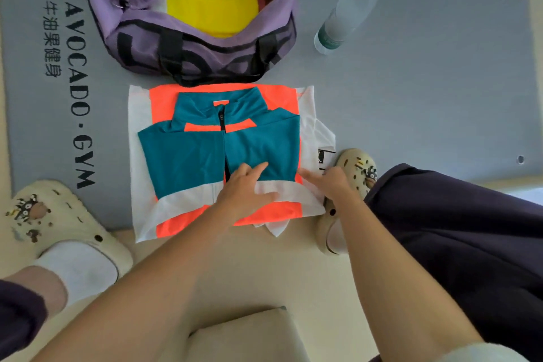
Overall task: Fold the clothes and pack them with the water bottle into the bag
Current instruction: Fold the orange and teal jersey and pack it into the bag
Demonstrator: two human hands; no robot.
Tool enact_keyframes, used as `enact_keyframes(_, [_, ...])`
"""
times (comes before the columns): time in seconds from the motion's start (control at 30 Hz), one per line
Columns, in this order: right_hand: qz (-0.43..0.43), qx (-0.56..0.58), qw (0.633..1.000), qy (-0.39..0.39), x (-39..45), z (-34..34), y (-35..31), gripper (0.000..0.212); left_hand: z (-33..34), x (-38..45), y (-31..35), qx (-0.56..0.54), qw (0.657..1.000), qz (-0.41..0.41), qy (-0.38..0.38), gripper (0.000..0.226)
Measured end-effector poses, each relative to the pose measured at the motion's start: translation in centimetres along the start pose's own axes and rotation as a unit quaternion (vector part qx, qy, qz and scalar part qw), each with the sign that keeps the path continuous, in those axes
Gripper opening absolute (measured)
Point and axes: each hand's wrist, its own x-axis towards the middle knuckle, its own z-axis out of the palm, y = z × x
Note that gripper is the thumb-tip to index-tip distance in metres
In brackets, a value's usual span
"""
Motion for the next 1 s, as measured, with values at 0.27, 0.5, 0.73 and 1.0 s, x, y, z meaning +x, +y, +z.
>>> enact_keyframes(0.27, [-0.061,0.064,0.986,-0.143,-2.1,-1.2,1.2,0.028,0.0,-0.4,1.2,-0.082,0.996,-0.03,0.036,0.055])
enact_keyframes(0.5, [-0.131,0.221,0.914,-0.314,-2.4,-0.2,0.7,0.028,0.1,0.1,6.4,-0.394,0.912,-0.11,0.026,0.037])
enact_keyframes(0.73, [-0.125,0.123,0.936,-0.306,-1.8,1.0,-0.6,0.029,-0.1,1.8,6.6,-0.279,0.951,-0.123,0.044,0.008])
enact_keyframes(1.0, [-0.094,0.231,0.968,-0.021,2.9,-1.6,-5.2,0.053,-0.3,1.8,5.8,-0.309,0.944,-0.108,0.033,0.017])
